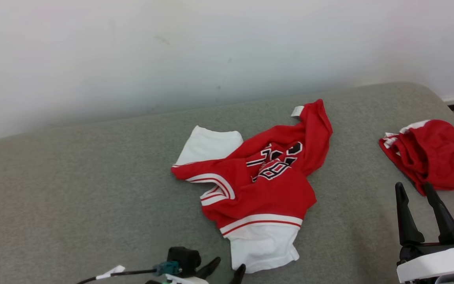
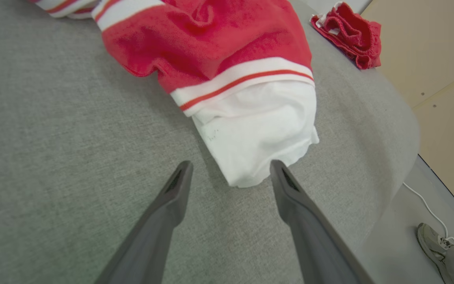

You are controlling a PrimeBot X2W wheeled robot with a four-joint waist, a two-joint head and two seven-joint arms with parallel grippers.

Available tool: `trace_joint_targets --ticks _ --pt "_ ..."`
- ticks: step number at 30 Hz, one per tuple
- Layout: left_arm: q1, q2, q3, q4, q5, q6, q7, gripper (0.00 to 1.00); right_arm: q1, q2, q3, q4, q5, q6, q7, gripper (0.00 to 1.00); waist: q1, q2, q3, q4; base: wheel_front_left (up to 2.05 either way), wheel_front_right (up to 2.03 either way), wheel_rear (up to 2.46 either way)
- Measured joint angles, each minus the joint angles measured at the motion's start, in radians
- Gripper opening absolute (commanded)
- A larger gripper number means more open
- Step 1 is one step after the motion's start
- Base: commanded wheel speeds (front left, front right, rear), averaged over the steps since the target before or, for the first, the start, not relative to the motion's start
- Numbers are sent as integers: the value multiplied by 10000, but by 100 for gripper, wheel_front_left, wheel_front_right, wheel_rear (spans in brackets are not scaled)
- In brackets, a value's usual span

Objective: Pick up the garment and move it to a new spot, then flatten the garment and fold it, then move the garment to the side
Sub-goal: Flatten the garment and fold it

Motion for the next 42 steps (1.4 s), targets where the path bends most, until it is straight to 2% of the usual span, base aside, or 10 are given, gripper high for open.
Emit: trace_joint_targets --ticks 6,11,12,14,15,16,23,29,36,42 --pt "-116 -15 -278 366 -238 194 500 100 -3 94 -71 -113 -111 0 6 100 0 0 252 -469 0 0 0" --pt "-273 -19 -324 702 -401 234 376 100 -6 174 -31 -148 -146 0 -12 100 0 0 404 -768 0 0 0" --pt "-316 -21 -332 713 -435 234 299 96 -6 180 -33 -148 -165 0 -13 100 0 0 421 -797 0 0 0" --pt "-363 -23 -370 744 -548 232 194 49 -5 190 -38 -128 -169 0 -42 100 1 1 430 -820 0 0 0" --pt "-371 -21 -368 746 -579 238 102 36 -4 198 -38 -117 -169 0 -44 100 0 0 420 -821 0 0 0" --pt "-397 -19 -376 746 -583 257 44 0 -4 203 -35 -102 -173 0 -44 100 0 0 412 -819 0 0 0" --pt "-461 -23 -387 405 -688 399 -247 0 22 242 -121 -27 -197 -2 -75 100 1 0 321 -586 0 0 0" --pt "-458 142 65 -828 -999 729 -407 0 151 219 -209 48 -203 0 -67 100 1 0 178 -171 0 0 0" --pt "-264 1058 1099 -2406 -1131 1515 -21 0 244 82 -182 29 -263 -2 50 100 1 0 84 363 0 0 0" --pt "-48 1831 2146 -2761 -1354 1950 15 0 244 75 -150 0 -267 -2 148 100 1 0 180 565 0 0 0"
